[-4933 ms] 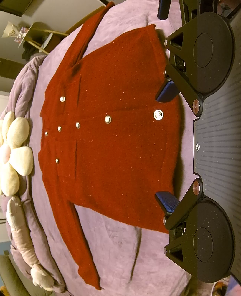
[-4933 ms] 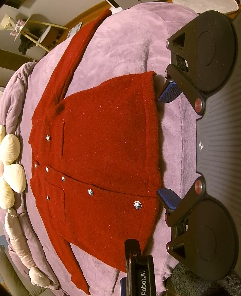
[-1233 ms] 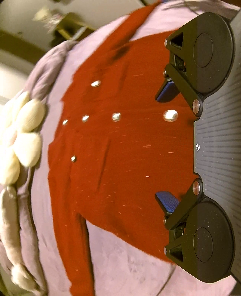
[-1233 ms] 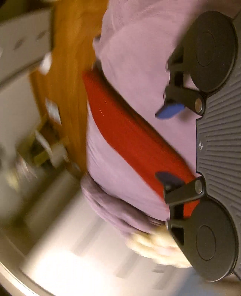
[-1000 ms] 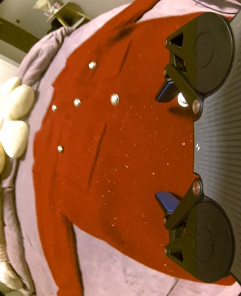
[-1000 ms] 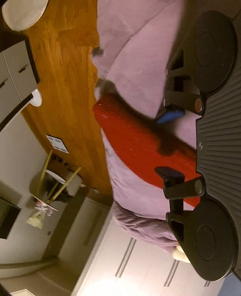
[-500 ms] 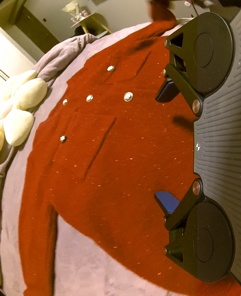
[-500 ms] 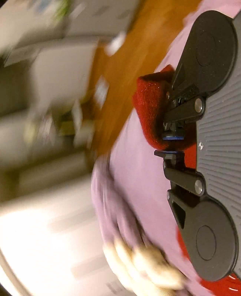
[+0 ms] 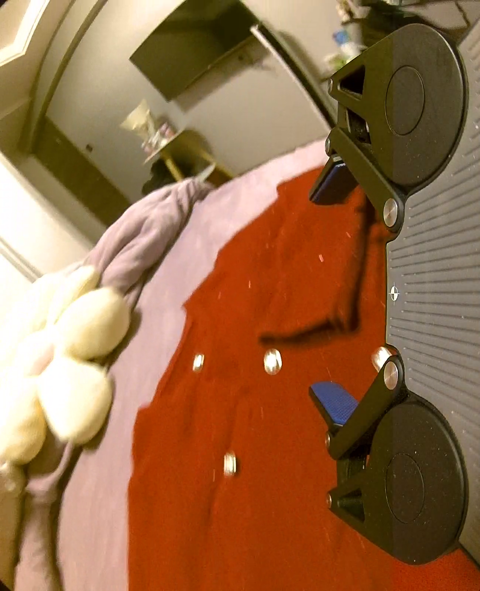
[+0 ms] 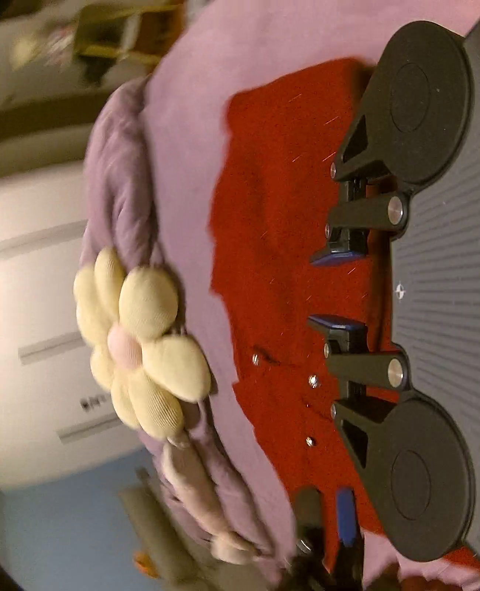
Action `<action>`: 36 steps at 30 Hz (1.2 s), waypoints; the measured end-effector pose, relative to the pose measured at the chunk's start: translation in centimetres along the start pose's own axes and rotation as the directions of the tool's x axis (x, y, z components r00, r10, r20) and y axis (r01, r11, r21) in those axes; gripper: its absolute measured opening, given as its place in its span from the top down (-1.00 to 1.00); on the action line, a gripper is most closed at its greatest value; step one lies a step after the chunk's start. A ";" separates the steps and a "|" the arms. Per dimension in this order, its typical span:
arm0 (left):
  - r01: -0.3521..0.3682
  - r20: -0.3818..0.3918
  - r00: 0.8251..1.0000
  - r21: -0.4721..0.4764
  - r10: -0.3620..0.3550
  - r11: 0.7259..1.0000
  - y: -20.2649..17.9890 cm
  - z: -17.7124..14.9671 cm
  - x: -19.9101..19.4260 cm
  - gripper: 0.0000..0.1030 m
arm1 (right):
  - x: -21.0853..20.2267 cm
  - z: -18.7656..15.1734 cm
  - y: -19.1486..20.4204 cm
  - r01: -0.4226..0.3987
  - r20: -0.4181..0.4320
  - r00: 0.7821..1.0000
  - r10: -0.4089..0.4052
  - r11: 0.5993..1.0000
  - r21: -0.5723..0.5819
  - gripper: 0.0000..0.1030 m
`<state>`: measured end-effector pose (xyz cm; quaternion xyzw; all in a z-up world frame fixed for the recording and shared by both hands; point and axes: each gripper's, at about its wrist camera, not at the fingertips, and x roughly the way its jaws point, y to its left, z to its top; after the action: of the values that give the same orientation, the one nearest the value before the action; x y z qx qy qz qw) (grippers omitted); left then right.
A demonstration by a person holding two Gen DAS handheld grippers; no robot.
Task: Fold small clothes
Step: 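Grasp the other sleeve cuff with the left gripper and lift it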
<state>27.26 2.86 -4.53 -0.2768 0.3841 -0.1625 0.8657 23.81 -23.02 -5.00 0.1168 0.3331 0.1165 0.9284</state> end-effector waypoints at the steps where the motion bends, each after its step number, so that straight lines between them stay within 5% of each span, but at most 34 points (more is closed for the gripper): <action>1: 0.010 -0.021 1.000 -0.025 -0.011 1.000 0.2 0.3 1.4 -1.00 | -0.4 -0.6 -1.1 -0.003 -0.004 1.000 0.003 0.999 0.049 0.46; 3: 0.025 -0.070 0.997 -0.093 -0.031 0.995 0.8 0.7 4.6 -0.92 | -1.4 -1.5 -2.7 -0.002 -0.007 1.000 0.003 0.991 0.131 0.46; 5: 0.005 -0.127 0.992 -0.146 -0.024 0.989 1.5 0.7 7.0 -0.53 | -2.4 -2.2 -4.3 -0.004 -0.006 1.000 0.005 0.980 0.197 0.44; 7: -0.009 -0.179 0.984 -0.184 -0.024 0.983 2.0 0.6 9.2 -0.49 | -2.6 -2.6 -5.3 -0.013 -0.010 1.000 0.016 0.970 0.242 0.41; 12: 0.000 -0.183 0.982 -0.236 -0.044 0.972 2.3 0.3 11.8 -0.15 | -2.8 -3.5 -6.3 -0.023 -0.011 1.000 0.028 0.956 0.291 0.36; 14: 0.004 -0.193 0.980 -0.254 -0.055 0.967 2.3 0.3 12.6 0.60 | -2.7 -3.5 -6.4 -0.026 -0.010 0.999 0.031 0.952 0.305 0.36; 15: -0.010 -0.208 0.977 -0.258 -0.045 0.966 2.3 0.4 12.6 0.80 | -2.6 -3.6 -6.6 -0.025 -0.011 0.999 0.030 0.949 0.315 0.36; 19: -0.002 -0.184 0.982 -0.221 -0.040 0.975 2.1 1.0 11.3 0.82 | -2.2 -3.1 -6.2 -0.004 -0.024 1.000 0.013 0.945 0.327 0.36; 24: 0.048 -0.060 0.997 -0.113 -0.055 0.992 1.5 4.9 6.2 0.84 | -2.0 -2.2 -6.2 -0.015 -0.010 1.000 0.019 0.942 0.335 0.35; 28: -0.108 0.054 0.993 0.038 0.106 0.993 3.1 7.8 1.7 0.84 | -1.3 -1.4 -6.3 -0.029 -0.002 0.999 0.032 0.934 0.356 0.27; 30: -0.247 0.085 0.967 0.106 0.239 0.963 4.7 8.3 0.7 0.84 | -0.6 -1.3 -6.4 -0.041 -0.010 0.999 0.049 0.924 0.379 0.27; 33: -0.341 0.080 0.939 0.117 0.333 0.933 7.5 8.0 0.8 0.76 | 0.6 -1.2 -6.5 -0.048 -0.025 0.998 0.064 0.907 0.418 0.27; 36: -0.327 0.038 0.945 0.072 0.325 0.942 9.5 7.2 1.6 0.23 | 1.8 -1.2 -6.5 -0.056 -0.033 0.996 0.079 0.889 0.454 0.27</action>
<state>34.41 12.13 -7.25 -0.1781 0.4067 -0.0283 0.8956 25.30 -28.51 -8.83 0.3382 0.3701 0.0709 0.8623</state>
